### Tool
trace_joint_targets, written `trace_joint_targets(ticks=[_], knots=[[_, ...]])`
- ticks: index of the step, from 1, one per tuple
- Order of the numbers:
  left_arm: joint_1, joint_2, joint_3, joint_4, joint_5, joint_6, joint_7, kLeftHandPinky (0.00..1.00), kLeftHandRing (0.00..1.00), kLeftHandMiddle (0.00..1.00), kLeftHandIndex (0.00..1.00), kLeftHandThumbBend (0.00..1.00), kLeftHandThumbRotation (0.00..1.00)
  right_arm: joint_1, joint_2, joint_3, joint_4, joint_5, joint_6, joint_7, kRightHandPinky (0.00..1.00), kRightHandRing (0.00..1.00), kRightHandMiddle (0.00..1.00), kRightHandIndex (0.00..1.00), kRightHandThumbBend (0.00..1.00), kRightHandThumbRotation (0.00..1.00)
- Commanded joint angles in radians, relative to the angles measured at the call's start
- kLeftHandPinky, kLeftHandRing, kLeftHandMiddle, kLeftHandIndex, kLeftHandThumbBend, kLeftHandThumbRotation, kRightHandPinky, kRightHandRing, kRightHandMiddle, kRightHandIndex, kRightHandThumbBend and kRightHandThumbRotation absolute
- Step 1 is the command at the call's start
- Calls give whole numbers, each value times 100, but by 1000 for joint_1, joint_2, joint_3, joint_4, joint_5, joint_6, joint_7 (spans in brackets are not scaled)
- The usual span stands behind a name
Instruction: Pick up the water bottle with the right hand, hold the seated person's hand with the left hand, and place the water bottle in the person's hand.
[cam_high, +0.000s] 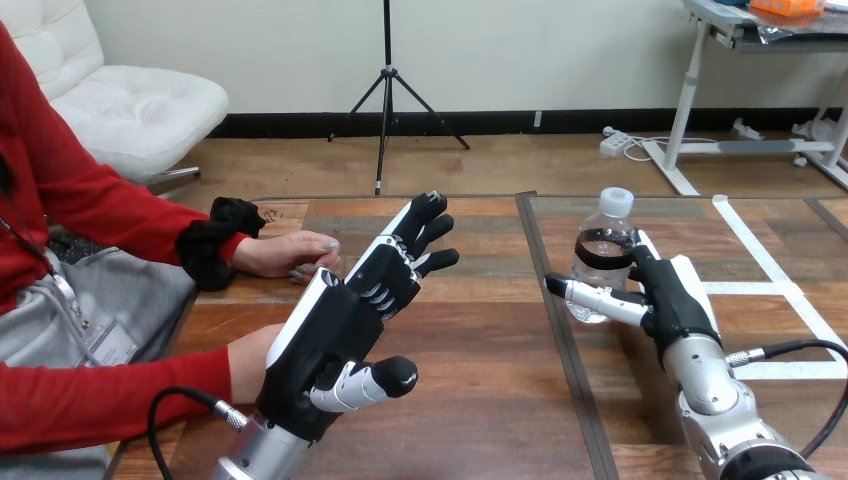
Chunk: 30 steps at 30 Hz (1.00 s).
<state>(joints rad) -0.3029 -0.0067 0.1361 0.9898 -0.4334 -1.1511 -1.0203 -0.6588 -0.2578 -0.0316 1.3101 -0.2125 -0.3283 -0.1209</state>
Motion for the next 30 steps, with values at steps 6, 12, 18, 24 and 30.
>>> trace_joint_targets(ticks=[6,12,18,24,30], knots=[[-6,-5,-6,-52,7,-21,20,88,96,99,96,100,69,-113,8,-2,5,4,-2,10,89,96,97,100,100,40],[2,-5,-9,-63,10,-15,29,87,96,99,96,100,69,-115,11,-4,8,6,3,20,86,96,97,100,100,39],[7,-5,-10,-71,2,-11,26,87,96,99,96,100,68,-121,17,-4,9,5,14,21,82,96,97,100,100,38],[13,-3,-9,-75,2,-15,27,87,96,99,95,100,67,-126,21,9,10,-12,23,-2,85,96,96,100,100,38],[16,-3,-8,-77,2,-16,29,87,96,98,95,100,67,-129,27,15,11,-23,26,-15,88,95,95,99,100,39]])
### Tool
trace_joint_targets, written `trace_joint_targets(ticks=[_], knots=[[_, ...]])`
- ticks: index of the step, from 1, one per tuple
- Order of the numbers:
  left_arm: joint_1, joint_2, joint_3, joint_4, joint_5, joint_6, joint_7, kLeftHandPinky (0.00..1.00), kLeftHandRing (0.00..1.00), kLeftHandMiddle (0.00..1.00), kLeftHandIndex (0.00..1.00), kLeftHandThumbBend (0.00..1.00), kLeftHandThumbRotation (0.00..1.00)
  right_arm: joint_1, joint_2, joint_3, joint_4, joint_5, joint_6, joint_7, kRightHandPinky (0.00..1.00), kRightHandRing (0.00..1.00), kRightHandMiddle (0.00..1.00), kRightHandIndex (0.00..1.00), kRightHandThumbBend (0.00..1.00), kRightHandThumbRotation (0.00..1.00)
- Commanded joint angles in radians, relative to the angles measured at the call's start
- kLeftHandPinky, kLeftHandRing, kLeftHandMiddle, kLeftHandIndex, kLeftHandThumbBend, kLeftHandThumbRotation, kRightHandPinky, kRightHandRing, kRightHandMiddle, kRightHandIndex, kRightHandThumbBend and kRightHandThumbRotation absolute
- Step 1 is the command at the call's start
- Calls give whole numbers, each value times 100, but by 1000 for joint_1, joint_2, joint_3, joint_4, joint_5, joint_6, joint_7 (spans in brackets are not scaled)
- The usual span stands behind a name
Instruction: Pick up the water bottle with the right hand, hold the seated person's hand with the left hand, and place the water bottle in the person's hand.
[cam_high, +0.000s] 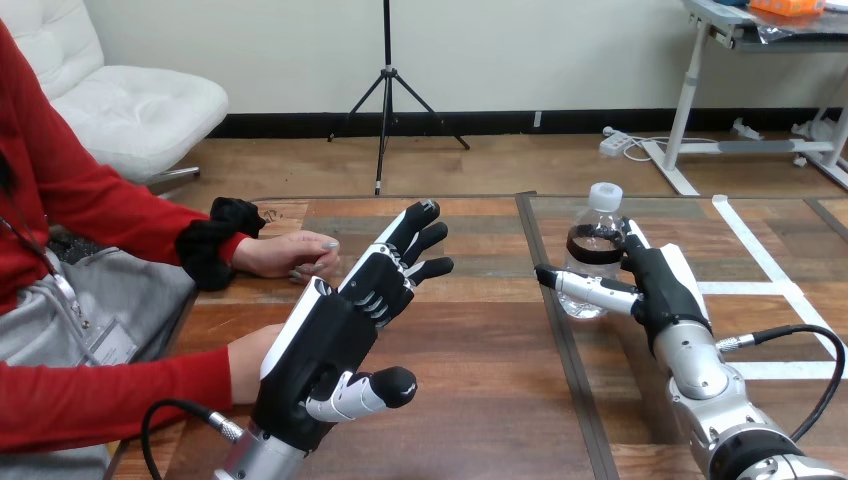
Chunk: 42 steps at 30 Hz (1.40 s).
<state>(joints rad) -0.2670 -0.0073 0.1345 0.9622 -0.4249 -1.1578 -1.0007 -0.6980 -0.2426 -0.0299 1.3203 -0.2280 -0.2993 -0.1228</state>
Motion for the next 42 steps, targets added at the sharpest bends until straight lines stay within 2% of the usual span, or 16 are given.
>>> trace_joint_targets(ticks=[1,10,22,31,42], knots=[[-19,-3,-6,-50,-8,-9,8,87,96,98,95,100,67,-91,13,13,1,-8,-1,-13,88,95,95,99,100,39],[-12,-1,-6,-55,-5,-4,12,86,95,98,95,100,67,-94,24,-4,3,8,0,-10,86,95,95,99,100,38],[-7,1,-5,-58,-11,1,8,86,95,98,94,100,67,-101,39,-21,7,20,4,-24,82,93,94,98,100,30],[-2,6,-4,-66,-22,17,-3,86,95,97,94,100,67,-100,48,-35,13,33,3,-37,76,89,92,95,100,22],[1,14,3,-77,-43,34,-29,86,95,97,94,100,66,-95,60,-55,17,53,3,-56,66,77,84,86,96,4]])
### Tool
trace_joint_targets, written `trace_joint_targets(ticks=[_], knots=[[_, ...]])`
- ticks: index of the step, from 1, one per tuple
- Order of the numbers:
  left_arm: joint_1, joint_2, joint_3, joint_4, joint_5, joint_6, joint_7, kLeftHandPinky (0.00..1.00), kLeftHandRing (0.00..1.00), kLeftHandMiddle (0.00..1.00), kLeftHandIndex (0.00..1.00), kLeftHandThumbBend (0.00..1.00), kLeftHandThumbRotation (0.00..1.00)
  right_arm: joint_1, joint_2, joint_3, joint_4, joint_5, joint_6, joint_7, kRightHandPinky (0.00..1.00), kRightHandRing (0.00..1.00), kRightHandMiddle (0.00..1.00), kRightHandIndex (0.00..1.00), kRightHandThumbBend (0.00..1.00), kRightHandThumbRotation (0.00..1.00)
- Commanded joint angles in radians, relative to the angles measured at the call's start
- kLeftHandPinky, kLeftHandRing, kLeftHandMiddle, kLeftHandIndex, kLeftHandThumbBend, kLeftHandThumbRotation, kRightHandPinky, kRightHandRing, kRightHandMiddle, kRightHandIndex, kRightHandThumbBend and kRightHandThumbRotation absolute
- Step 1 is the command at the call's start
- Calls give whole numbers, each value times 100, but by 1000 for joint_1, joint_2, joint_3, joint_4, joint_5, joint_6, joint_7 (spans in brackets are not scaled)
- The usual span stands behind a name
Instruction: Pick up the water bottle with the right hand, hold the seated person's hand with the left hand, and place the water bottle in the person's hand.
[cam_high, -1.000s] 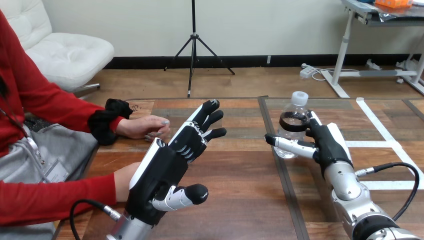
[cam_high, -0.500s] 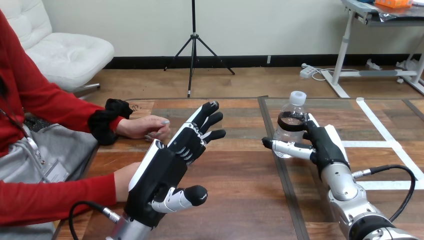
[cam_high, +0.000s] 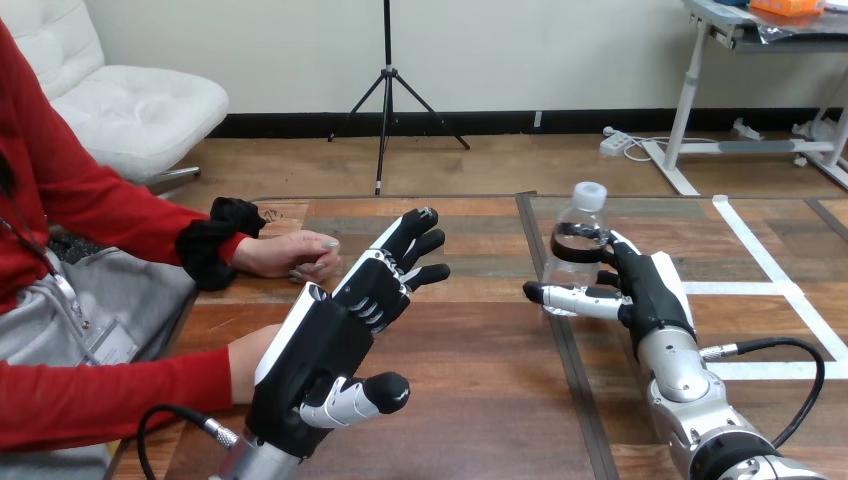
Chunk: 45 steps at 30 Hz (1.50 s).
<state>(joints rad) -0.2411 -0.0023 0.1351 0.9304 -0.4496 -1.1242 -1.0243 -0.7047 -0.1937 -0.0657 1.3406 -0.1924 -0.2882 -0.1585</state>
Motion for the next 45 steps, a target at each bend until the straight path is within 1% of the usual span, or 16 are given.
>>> trace_joint_targets(ticks=[1,4,7,8,16,18,26,30,36,40,43,45], knots=[[-25,10,3,-45,-18,0,-5,86,95,97,94,100,66,-87,13,-22,-3,19,-10,-24,65,76,84,85,96,3],[-25,13,5,-45,-21,3,-7,86,95,97,94,100,66,-84,16,-28,-1,21,-13,-31,63,72,81,83,95,2],[-25,16,5,-44,-25,5,-11,86,95,97,94,100,66,-81,18,-31,0,19,-16,-36,59,67,79,81,94,1],[-25,17,6,-44,-25,5,-11,86,95,97,94,100,66,-80,18,-32,0,19,-17,-37,56,65,78,80,93,1],[-23,22,7,-45,-20,1,-3,86,95,97,94,100,67,-74,23,-46,1,28,-25,-49,51,58,74,75,90,0],[-23,24,8,-44,-19,-1,-3,86,94,97,94,100,67,-73,24,-48,1,31,-28,-51,47,54,72,72,90,0],[-22,27,8,-40,-20,3,-5,86,94,96,93,100,67,-69,25,-47,1,31,-37,-67,40,48,66,67,88,0],[-24,28,9,-36,-21,2,-6,86,94,96,93,100,67,-68,24,-42,2,25,-38,-76,39,47,64,66,87,0],[-25,29,9,-36,-29,16,-14,85,94,96,93,100,66,-65,20,-21,1,0,-41,-109,37,45,63,64,86,0],[-26,31,10,-35,-28,18,-16,85,94,96,93,100,66,-64,18,-19,2,-5,-44,-117,37,45,63,63,85,0],[-28,29,11,-33,-27,18,-17,85,94,96,93,100,66,-62,23,-51,1,27,-54,-92,37,45,63,63,84,0],[-29,29,11,-33,-27,20,-18,85,94,96,93,100,66,-61,24,-58,0,35,-60,-87,36,45,63,62,83,0]])
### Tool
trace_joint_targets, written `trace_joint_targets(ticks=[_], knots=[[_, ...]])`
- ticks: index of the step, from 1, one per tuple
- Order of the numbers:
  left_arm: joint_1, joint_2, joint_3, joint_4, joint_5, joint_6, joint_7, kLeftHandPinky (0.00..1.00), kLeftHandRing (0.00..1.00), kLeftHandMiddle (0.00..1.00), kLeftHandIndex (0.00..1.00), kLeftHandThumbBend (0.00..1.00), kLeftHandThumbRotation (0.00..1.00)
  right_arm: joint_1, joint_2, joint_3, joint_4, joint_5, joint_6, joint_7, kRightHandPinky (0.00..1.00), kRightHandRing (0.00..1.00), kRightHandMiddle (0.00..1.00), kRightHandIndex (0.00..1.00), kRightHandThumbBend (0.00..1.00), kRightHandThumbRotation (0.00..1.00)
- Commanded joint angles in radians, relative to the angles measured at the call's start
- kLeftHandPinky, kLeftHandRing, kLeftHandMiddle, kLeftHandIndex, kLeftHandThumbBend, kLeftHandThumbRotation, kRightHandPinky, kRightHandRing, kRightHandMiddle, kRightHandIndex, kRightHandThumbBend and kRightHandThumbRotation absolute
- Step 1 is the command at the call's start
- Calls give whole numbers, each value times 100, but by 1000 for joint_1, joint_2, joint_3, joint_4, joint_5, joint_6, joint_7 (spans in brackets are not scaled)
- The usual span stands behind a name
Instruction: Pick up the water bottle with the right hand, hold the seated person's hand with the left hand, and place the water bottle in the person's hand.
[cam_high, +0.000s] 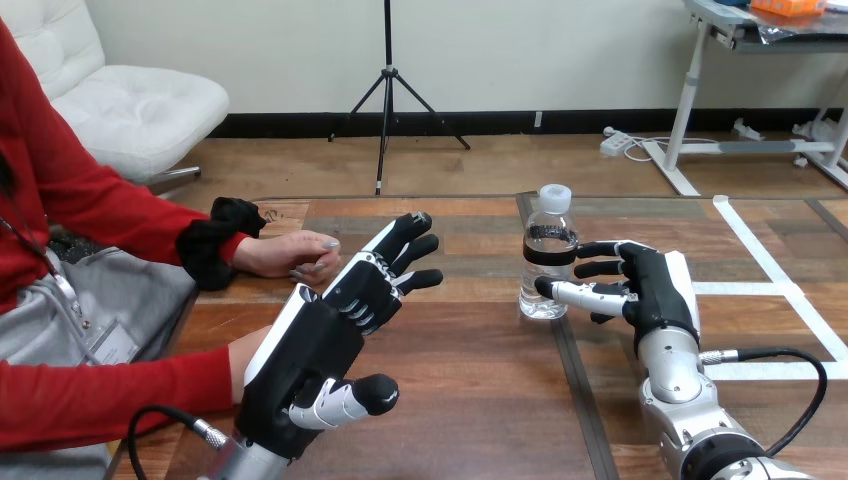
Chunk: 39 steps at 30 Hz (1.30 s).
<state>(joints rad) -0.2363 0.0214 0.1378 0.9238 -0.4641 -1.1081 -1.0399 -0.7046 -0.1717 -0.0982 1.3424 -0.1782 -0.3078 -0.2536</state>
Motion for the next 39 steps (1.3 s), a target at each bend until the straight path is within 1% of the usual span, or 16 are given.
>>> trace_joint_targets(ticks=[1,9,13,16,17,21,24,31,34,36,39], knots=[[-34,5,7,-27,-12,5,-2,85,94,96,93,100,66,-60,1,-25,-1,21,-42,7,36,45,63,62,83,0],[-38,6,7,-24,-8,10,-2,85,94,96,93,100,66,-56,-1,-24,-1,24,-51,8,36,45,62,61,81,0],[-39,5,7,-19,8,-3,15,85,94,96,93,100,66,-54,-3,-12,-2,8,-50,-8,36,45,62,61,82,0],[-40,6,6,-19,12,-4,18,85,94,96,93,100,67,-53,-6,0,-3,-7,-47,-21,39,48,63,61,84,0],[-40,7,5,-19,13,-5,18,85,94,96,93,100,67,-53,-6,3,-3,-10,-47,-24,45,52,63,61,86,0],[-42,5,5,-17,10,-8,15,85,94,97,93,100,67,-50,-7,13,-4,-23,-51,-37,52,58,64,62,90,0],[-43,5,5,-16,10,-6,15,85,94,97,93,100,67,-48,-8,12,-5,-22,-55,-28,55,61,65,63,92,0],[-48,3,6,-6,10,-9,13,85,94,97,93,100,68,-52,-14,19,-6,-23,-21,27,58,66,71,72,93,5],[-49,3,5,-5,13,-8,16,85,94,97,93,100,68,-52,-17,20,-7,-22,-15,51,61,69,74,76,93,7],[-49,3,4,-6,13,-3,16,85,94,97,93,100,68,-52,-19,21,-8,-21,-16,63,66,74,77,80,93,11],[-51,2,4,-4,14,-3,17,85,94,97,93,100,68,-50,-23,21,-10,-20,-16,86,70,77,80,84,93,14]])
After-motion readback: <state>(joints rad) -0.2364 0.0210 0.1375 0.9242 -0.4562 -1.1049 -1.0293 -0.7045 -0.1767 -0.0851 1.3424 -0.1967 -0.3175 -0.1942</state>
